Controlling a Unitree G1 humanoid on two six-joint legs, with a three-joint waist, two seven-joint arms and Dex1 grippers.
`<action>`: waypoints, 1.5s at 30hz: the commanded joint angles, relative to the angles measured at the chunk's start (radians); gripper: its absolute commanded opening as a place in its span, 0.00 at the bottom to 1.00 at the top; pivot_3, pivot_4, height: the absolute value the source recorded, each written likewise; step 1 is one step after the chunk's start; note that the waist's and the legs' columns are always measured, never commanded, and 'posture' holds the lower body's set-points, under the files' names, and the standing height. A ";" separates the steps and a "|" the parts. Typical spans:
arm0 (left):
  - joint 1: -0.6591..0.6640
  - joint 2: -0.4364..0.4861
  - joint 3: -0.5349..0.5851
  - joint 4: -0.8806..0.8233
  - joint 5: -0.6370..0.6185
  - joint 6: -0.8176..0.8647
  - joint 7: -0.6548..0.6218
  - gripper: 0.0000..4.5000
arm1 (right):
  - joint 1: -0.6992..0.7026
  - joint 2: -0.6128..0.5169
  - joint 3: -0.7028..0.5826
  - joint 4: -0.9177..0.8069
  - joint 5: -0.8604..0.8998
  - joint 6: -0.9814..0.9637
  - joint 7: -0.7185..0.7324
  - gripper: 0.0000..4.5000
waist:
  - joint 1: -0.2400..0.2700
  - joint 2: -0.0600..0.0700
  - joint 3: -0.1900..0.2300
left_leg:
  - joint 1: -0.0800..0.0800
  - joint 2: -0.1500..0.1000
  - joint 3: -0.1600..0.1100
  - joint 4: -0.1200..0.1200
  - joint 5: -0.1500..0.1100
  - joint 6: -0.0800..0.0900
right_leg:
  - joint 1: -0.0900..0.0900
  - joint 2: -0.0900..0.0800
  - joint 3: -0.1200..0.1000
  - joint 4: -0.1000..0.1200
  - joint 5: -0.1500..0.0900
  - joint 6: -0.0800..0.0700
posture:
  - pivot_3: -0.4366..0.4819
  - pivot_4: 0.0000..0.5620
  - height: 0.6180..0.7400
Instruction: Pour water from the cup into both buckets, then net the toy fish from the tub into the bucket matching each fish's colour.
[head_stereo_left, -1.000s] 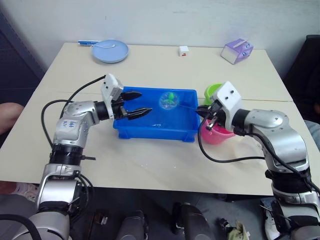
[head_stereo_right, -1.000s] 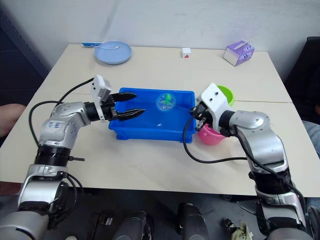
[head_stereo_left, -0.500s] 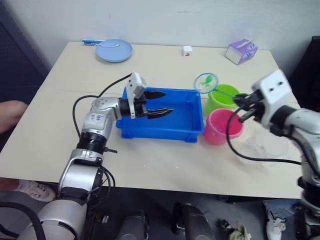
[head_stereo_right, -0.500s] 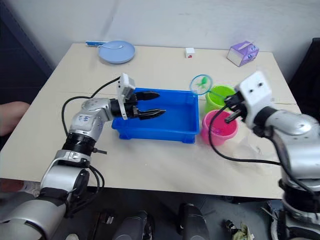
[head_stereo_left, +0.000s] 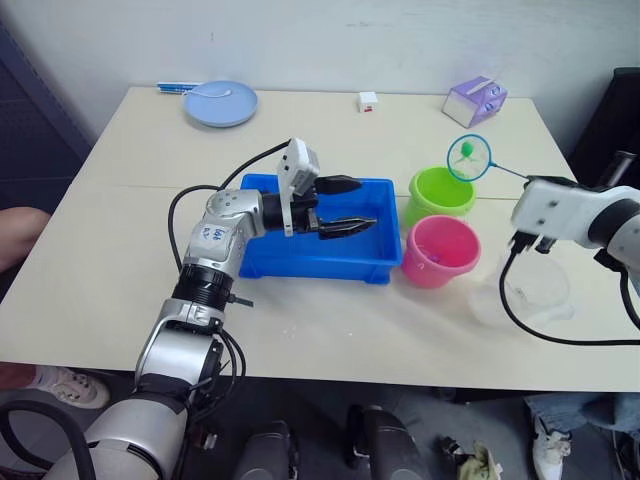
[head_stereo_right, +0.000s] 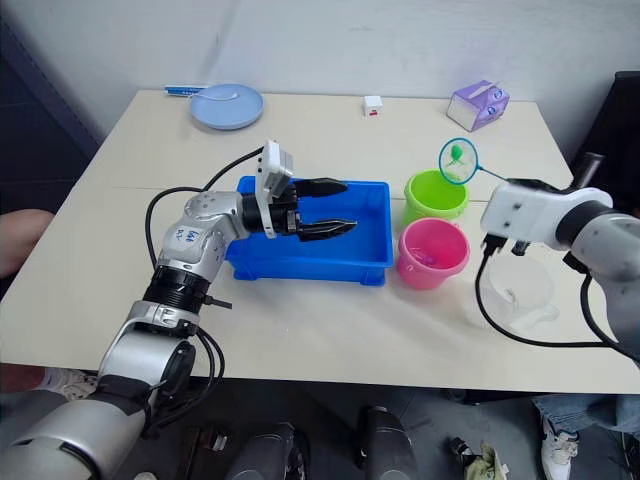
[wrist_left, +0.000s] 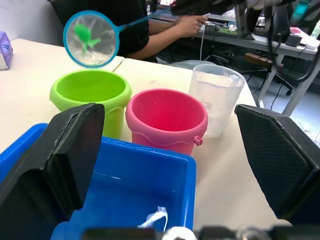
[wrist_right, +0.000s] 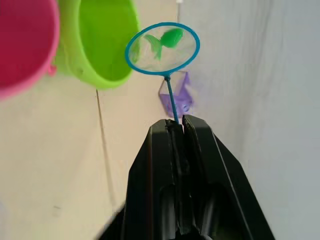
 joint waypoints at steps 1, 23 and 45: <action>-0.006 0.017 0.018 -0.038 -0.009 -0.001 0.004 1.00 | -0.020 -0.036 0.003 0.049 -0.131 -0.142 -0.083 0.17 | 0.000 0.000 0.000 | 0.000 0.000 0.000 0.000 0.000 0.000 | 0.000 0.000 0.000 0.000 0.000 0.000 | 0.48 0.27 1.00; 0.326 0.489 0.096 -0.515 -0.180 0.348 -0.218 1.00 | -0.003 0.435 -0.213 -0.390 1.108 0.601 0.295 0.17 | -0.003 0.001 0.000 | -0.002 0.002 -0.007 0.003 0.000 0.000 | 0.001 -0.001 0.000 0.000 0.000 0.000 | 0.48 0.27 1.00; 0.642 0.636 0.261 -0.735 -0.246 0.462 -0.009 1.00 | 0.149 0.516 0.124 -0.206 0.705 0.248 0.400 0.98 | 0.001 0.000 0.000 | -0.001 0.000 -0.011 0.002 -0.001 0.001 | 0.006 -0.002 -0.002 -0.004 0.000 -0.001 | 0.48 0.27 1.00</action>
